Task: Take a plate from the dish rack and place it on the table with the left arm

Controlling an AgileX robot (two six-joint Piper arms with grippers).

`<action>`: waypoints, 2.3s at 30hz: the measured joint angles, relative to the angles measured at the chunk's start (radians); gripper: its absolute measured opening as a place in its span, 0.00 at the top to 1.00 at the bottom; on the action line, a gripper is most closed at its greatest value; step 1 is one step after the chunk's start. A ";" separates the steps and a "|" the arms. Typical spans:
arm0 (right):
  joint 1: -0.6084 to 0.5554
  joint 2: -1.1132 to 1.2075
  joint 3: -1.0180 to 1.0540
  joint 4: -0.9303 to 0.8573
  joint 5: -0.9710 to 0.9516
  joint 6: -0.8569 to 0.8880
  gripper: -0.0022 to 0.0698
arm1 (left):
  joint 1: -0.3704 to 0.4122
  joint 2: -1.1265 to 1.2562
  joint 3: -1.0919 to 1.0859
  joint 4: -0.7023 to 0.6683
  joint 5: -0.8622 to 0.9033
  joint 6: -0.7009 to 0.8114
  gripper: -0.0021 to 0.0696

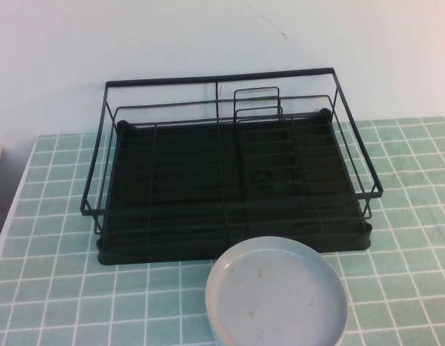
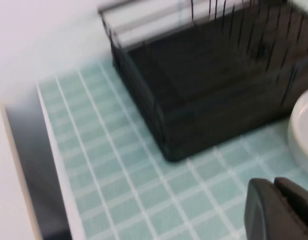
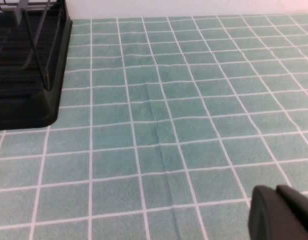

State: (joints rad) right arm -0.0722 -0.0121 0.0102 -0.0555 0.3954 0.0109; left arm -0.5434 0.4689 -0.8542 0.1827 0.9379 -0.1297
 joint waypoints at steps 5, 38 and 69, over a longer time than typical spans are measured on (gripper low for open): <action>0.000 0.000 0.000 0.000 0.000 0.000 0.97 | 0.000 -0.015 0.085 -0.008 0.047 -0.013 0.97; 0.000 0.000 0.000 0.000 0.000 0.000 0.97 | 0.100 -0.255 0.427 0.061 -0.165 0.005 0.98; 0.000 0.000 0.000 0.000 0.000 0.000 0.97 | 0.471 -0.482 0.865 -0.351 -0.597 0.190 0.98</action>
State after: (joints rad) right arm -0.0722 -0.0121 0.0102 -0.0555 0.3954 0.0109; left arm -0.0724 -0.0126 0.0110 -0.1684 0.3408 0.0603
